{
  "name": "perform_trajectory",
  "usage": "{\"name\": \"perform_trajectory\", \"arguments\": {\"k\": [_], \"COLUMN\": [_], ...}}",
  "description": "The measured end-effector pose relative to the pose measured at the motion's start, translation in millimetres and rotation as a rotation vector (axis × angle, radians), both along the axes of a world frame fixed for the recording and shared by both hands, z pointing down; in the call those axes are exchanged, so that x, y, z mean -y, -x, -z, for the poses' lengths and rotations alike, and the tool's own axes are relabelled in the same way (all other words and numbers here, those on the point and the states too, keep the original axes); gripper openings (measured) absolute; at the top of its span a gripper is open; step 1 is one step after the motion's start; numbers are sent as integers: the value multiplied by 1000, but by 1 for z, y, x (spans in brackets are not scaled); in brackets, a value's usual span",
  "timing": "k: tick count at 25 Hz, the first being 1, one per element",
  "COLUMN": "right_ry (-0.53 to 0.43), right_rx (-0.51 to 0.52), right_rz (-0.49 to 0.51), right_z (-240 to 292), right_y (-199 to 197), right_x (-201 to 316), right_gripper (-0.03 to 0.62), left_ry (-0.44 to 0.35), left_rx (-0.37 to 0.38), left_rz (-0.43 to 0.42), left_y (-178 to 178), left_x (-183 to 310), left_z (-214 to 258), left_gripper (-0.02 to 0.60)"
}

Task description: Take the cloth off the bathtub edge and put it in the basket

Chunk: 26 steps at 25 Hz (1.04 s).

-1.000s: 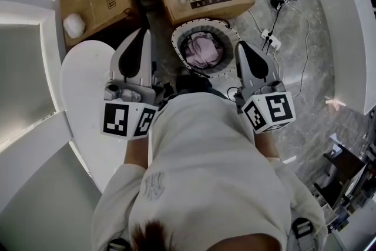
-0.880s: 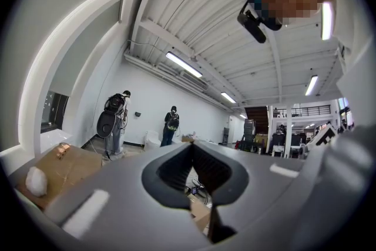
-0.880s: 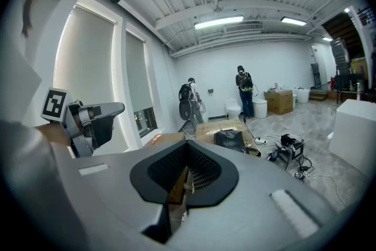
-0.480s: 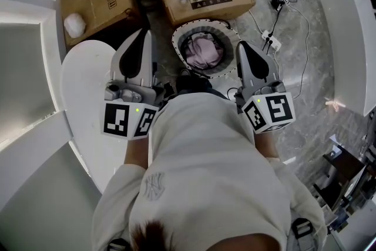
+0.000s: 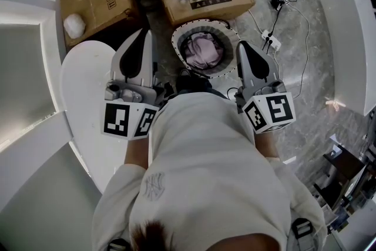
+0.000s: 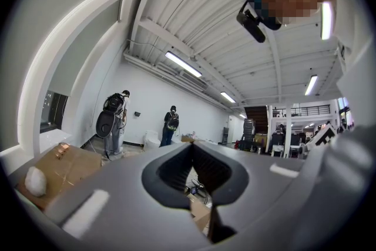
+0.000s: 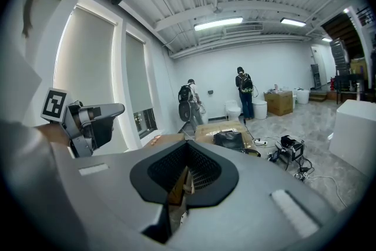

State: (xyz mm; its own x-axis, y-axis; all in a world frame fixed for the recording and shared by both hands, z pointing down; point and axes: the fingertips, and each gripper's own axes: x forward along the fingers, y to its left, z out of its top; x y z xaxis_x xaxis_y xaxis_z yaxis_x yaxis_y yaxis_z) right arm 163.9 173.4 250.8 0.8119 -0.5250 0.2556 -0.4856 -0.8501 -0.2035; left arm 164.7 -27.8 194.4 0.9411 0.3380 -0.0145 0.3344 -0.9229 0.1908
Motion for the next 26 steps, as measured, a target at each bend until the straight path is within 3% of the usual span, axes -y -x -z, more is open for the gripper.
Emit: {"name": "perform_trajectory", "arguments": {"k": [26], "right_ry": [12], "right_rx": [-2], "right_rz": [1], "right_z": [-4], "right_y": [4], "right_x": [0], "right_gripper": [-3], "left_ry": [-4], "left_rx": [7], "left_rz": [-13], "left_y": [3], "left_x": [-4], "left_z": [-4], "left_gripper": [49]}}
